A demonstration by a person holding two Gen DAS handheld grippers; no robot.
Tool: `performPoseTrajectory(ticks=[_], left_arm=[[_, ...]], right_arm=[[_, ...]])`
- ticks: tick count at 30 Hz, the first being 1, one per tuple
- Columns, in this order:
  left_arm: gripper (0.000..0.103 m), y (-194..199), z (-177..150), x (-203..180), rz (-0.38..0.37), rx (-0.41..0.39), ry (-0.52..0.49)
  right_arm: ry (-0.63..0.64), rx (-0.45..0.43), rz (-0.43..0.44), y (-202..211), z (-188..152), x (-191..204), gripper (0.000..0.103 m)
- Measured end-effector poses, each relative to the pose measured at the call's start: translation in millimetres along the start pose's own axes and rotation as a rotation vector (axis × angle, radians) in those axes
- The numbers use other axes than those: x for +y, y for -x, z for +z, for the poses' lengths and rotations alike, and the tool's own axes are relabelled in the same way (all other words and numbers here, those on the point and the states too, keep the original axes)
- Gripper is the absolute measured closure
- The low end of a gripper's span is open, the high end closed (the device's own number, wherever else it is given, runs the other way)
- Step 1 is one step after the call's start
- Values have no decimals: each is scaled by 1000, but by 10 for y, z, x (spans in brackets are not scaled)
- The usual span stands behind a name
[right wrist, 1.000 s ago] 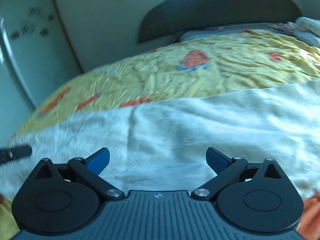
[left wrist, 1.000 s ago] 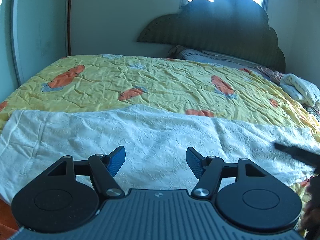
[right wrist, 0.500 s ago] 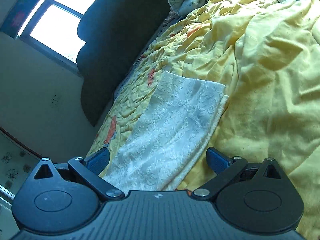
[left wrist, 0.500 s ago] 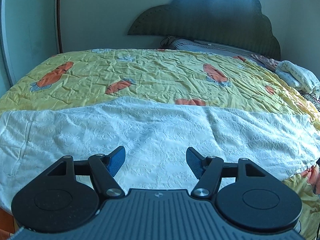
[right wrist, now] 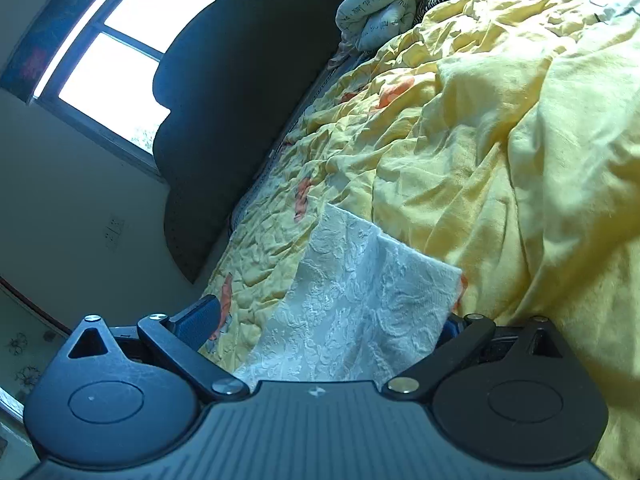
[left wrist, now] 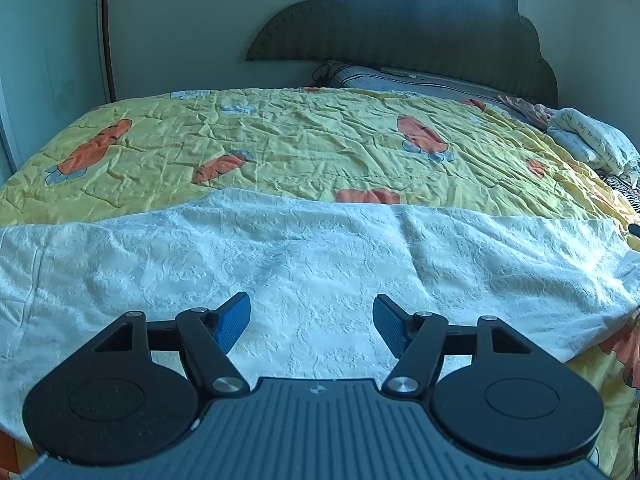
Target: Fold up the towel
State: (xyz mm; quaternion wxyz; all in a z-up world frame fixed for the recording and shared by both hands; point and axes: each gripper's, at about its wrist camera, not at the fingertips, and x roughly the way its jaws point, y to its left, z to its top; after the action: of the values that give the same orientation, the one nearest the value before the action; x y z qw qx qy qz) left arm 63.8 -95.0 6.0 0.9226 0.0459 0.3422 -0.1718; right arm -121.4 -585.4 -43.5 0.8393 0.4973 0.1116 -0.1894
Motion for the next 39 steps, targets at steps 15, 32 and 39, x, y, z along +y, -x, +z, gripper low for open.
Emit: performPoseTrajectory(ticks=[15, 32, 39], left_arm=[[32, -455, 232, -203, -350, 107, 211], [23, -1401, 79, -482, -905, 485, 760], [19, -1354, 107, -407, -872, 441, 794]], right_arm=[[953, -88, -104, 217, -936, 1307, 87], [1250, 7, 51, 412, -2082, 1699, 87], [1248, 1, 84, 444, -2054, 1824, 87]])
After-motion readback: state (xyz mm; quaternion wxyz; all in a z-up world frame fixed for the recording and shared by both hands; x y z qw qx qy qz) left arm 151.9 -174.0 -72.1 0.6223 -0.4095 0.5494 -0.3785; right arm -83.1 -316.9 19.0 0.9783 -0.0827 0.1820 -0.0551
